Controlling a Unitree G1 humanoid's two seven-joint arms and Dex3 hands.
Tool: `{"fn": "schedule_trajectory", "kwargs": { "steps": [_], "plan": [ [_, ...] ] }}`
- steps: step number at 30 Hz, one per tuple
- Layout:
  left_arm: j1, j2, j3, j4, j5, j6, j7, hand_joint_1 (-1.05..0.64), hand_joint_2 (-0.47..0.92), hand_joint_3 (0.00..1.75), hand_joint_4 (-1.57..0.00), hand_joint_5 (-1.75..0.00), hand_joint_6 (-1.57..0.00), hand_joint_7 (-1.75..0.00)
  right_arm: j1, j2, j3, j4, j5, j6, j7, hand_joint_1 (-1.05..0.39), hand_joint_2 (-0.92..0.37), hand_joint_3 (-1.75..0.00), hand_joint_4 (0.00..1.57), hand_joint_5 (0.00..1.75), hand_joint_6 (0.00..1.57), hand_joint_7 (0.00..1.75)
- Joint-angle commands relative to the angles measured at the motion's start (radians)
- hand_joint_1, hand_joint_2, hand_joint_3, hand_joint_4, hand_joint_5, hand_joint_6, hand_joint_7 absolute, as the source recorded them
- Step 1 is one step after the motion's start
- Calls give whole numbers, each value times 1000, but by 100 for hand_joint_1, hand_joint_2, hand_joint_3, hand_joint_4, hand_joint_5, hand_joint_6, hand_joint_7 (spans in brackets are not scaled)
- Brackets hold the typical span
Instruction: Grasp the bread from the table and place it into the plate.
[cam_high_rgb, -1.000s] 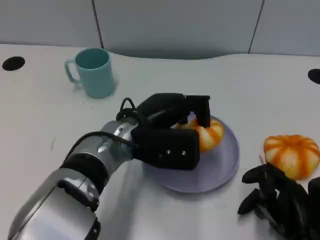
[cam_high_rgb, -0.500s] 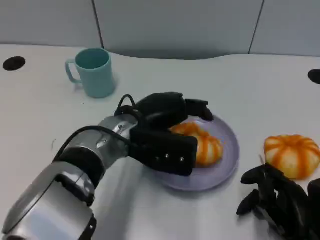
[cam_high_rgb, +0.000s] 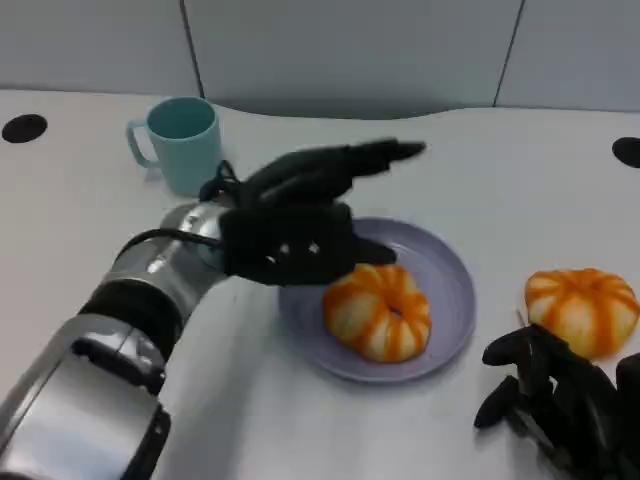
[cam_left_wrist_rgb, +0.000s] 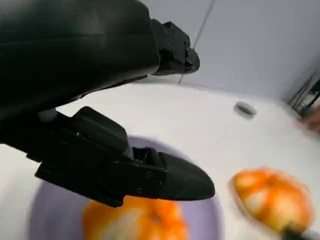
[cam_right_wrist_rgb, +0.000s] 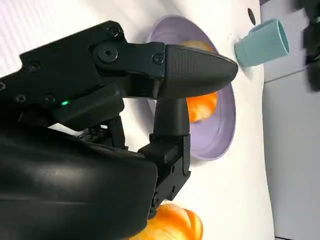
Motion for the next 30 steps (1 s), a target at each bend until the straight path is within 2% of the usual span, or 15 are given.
{"fn": "schedule_trajectory", "kwargs": {
  "steps": [1, 5, 8, 11, 14, 16, 17, 18, 21, 23, 25, 29, 30],
  "plan": [
    [121, 24, 168, -56, -240, 16, -212, -89, 92, 50, -18, -13, -18, -10, 8, -25, -5, -5, -13, 6, -9, -34, -92, -61, 56, 175, 40, 167],
    [209, 12, 303, -136, -461, 99, -435, -86, 92, 50, -25, -19, -21, -9, 9, -30, -8, -9, -2, 9, 4, -33, -92, -63, 55, 175, 39, 170],
    [301, 12, 392, -225, -616, 218, -575, -85, 92, 49, -28, -22, -26, -10, 5, -37, -12, 1, 1, 3, 13, -35, -92, -64, 56, 175, 39, 171],
    [445, 3, 476, -385, -785, 419, -658, -76, 92, 47, -34, -35, -36, -11, 10, -43, -11, -9, 2, 12, 18, -36, -92, -63, 56, 175, 38, 171],
    [568, -3, 523, -534, -891, 572, -668, -73, 92, 45, -49, -44, -48, -14, 14, -46, -9, -10, 3, 5, 29, -35, -92, -64, 57, 175, 38, 172],
    [591, -3, 524, -584, -899, 613, -657, -73, 92, 45, -51, -45, -50, -14, 14, -47, -8, -10, 3, 4, 30, -35, -92, -64, 57, 175, 38, 172],
    [653, 6, 541, -634, -925, 666, -643, -73, 92, 45, -51, -45, -50, -14, 18, -45, -8, -29, 3, 28, 18, -35, -92, -64, 57, 175, 38, 172],
    [700, 12, 554, -675, -943, 708, -632, -71, 92, 50, -53, -56, -56, -12, 22, -43, -8, -45, 3, 47, 9, -34, -92, -64, 56, 175, 38, 172],
    [772, 15, 577, -749, -969, 786, -605, -70, 92, 52, -53, -64, -61, -10, 27, -41, -10, -67, 13, 77, 3, -34, -92, -64, 55, 175, 37, 172],
    [816, 19, 598, -761, -977, 824, -588, -65, 92, 44, -52, -100, -71, -10, 30, -47, -7, -67, 9, 74, 9, -34, -92, -64, 55, 175, 37, 173],
    [850, 21, 608, -764, -974, 837, -582, -61, 92, 42, -49, -126, -78, -14, 34, -53, -1, -75, -4, 77, 3, -35, -92, -64, 56, 175, 38, 173],
    [878, 13, 618, -789, -970, 866, -542, -59, 92, 43, -47, -136, -80, -16, 36, -53, -4, -77, 1, 76, 5, -35, -92, -64, 55, 175, 38, 172],
    [891, 8, 623, -800, -970, 885, -513, -55, 92, 41, -47, -153, -75, -51, 36, -52, -10, -74, 8, 73, 8, -35, -92, -63, 55, 175, 38, 172]
  ]
}}
